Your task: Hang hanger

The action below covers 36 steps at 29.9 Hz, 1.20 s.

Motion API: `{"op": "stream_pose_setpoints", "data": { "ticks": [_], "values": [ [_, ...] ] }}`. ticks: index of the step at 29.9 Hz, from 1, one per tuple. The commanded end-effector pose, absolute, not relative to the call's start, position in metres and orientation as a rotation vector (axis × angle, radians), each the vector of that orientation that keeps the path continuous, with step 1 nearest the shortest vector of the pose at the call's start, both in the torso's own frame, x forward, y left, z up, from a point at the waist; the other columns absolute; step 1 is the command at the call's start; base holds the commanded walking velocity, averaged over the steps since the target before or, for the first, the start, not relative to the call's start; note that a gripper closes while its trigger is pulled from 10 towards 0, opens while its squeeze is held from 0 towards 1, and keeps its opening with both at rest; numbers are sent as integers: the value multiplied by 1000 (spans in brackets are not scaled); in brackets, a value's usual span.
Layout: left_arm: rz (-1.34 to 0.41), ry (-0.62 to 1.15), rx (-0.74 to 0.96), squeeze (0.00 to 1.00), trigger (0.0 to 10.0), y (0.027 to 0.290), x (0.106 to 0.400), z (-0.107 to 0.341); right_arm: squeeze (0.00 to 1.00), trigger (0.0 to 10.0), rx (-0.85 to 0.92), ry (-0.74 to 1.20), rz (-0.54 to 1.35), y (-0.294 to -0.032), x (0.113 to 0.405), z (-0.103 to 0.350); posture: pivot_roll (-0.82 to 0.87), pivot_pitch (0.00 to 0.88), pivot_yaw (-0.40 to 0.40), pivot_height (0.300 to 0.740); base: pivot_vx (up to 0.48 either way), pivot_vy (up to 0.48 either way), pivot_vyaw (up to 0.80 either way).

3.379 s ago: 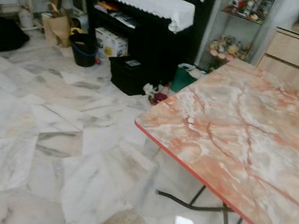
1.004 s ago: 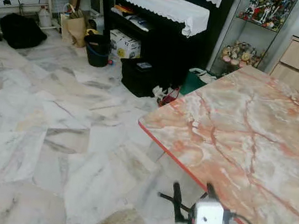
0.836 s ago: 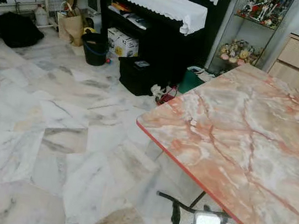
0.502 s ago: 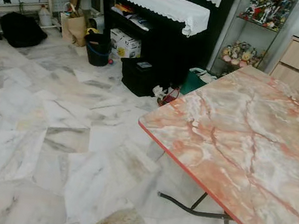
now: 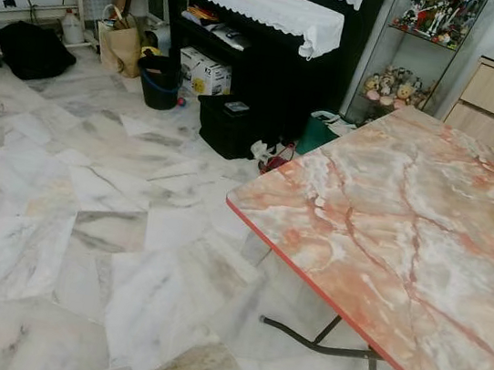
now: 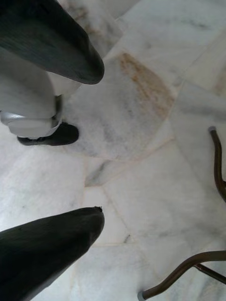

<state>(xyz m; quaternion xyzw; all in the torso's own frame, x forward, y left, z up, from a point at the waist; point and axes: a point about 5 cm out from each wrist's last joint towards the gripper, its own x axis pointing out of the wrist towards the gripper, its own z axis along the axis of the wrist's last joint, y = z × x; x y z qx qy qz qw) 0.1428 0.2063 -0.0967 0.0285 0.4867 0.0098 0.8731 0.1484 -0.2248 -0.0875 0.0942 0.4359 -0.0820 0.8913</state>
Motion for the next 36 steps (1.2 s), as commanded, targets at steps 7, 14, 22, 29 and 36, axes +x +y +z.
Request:
{"op": "stream_pose_setpoints", "data": {
  "ticks": [7,14,22,29,36],
  "values": [
    [7,1055,62,0,10000,206,134,-100,0,10000,203,908,-160,-227,152,-87,55,19,-28,740,0,0,-443],
    [-7,1060,81,0,10000,206,134,-100,0,10000,229,910,-174,-218,157,-87,49,4,-24,740,0,0,-775],
    [-26,1058,99,0,10000,206,133,-100,0,10000,236,905,-179,-223,160,-86,48,0,-14,740,0,0,-775],
    [-41,1058,114,0,10000,207,133,-100,0,10000,242,896,-192,-226,162,-85,52,0,-12,740,0,0,-775],
    [-60,1061,140,0,10000,207,133,-100,0,10000,238,898,-192,-229,159,-85,55,0,-11,740,0,0,-775]
  ]
}}
